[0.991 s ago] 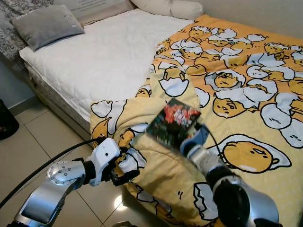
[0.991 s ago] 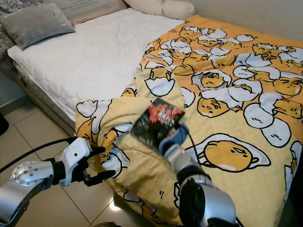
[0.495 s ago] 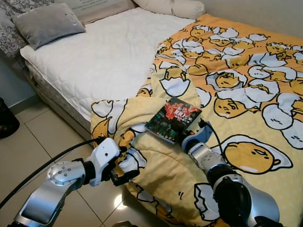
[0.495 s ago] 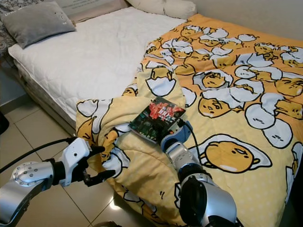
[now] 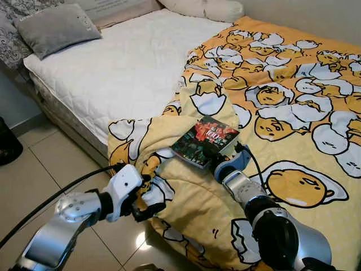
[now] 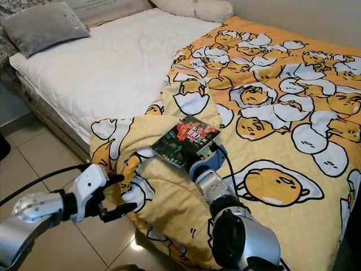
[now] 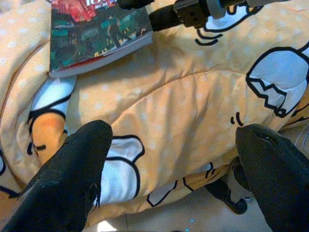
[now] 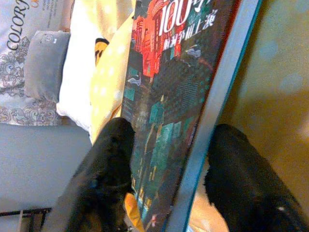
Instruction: Clean up the room
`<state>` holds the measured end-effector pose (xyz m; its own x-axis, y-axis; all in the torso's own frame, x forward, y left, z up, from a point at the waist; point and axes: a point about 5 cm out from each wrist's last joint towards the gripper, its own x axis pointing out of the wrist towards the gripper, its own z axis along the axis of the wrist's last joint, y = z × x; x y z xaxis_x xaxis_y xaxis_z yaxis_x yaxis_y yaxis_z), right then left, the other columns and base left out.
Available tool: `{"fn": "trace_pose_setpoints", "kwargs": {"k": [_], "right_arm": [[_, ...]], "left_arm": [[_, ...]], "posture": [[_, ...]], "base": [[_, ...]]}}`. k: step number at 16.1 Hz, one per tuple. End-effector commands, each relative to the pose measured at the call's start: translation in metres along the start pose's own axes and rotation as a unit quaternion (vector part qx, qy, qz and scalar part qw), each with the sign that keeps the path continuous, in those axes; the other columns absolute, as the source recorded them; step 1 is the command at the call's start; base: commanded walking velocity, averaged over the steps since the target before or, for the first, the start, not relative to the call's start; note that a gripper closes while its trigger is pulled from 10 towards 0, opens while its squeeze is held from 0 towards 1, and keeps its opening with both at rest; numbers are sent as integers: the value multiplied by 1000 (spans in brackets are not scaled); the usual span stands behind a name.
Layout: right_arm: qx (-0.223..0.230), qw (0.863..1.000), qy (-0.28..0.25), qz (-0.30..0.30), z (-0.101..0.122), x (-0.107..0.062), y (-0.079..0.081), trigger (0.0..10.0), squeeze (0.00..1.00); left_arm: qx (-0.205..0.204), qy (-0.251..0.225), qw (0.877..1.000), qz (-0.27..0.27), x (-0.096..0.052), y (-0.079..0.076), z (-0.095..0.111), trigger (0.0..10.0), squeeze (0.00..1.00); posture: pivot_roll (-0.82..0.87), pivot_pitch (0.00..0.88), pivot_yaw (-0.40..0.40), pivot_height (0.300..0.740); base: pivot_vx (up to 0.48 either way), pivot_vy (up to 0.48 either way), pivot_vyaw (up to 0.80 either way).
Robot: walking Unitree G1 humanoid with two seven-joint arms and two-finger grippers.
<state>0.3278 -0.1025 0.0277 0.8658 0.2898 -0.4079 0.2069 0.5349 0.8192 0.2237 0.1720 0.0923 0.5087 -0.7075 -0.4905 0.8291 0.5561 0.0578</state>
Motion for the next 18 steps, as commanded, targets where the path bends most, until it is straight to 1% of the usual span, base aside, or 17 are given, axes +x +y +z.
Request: {"fn": "trace_pose_setpoints", "kwargs": {"k": [1, 4, 8, 12, 15, 18], "right_arm": [[2, 1000, -5, 15, 3, 3, 10, 0, 0], [-3, 1000, -5, 3, 4, 3, 9, 0, 0], [0, 1000, -3, 8, 2, 6, 17, 0, 0], [0, 1000, -2, 12, 0, 7, 21, 0, 0], [0, 1000, -6, 12, 4, 7, 21, 0, 0], [6, 1000, -29, 8, 16, 6, 18, 0, 0]], "left_arm": [[3, -5, 1000, 17, -8, 3, 4, 10000, 1000], [2, -18, 999, 36, -19, 2, 8, 10000, 1000], [-1, -14, 999, 47, -30, 1, 7, 10000, 1000], [-7, -19, 998, 54, -29, -2, 8, 10000, 1000], [-11, -19, 998, 58, -29, -2, 6, 10000, 1000], [-21, -23, 997, 70, -28, 0, 1, 10000, 1000]], "posture": [[105, 0, 30, 740], [121, 10, 29, 740], [132, 27, 16, 740], [131, 9, 5, 740], [124, 0, 3, 740], [105, 0, 8, 740]], "base": [[0, 0, 0], [0, 0, 0], [0, 0, 0], [0, 0, 0], [0, 0, 0], [0, 0, 0]]}}
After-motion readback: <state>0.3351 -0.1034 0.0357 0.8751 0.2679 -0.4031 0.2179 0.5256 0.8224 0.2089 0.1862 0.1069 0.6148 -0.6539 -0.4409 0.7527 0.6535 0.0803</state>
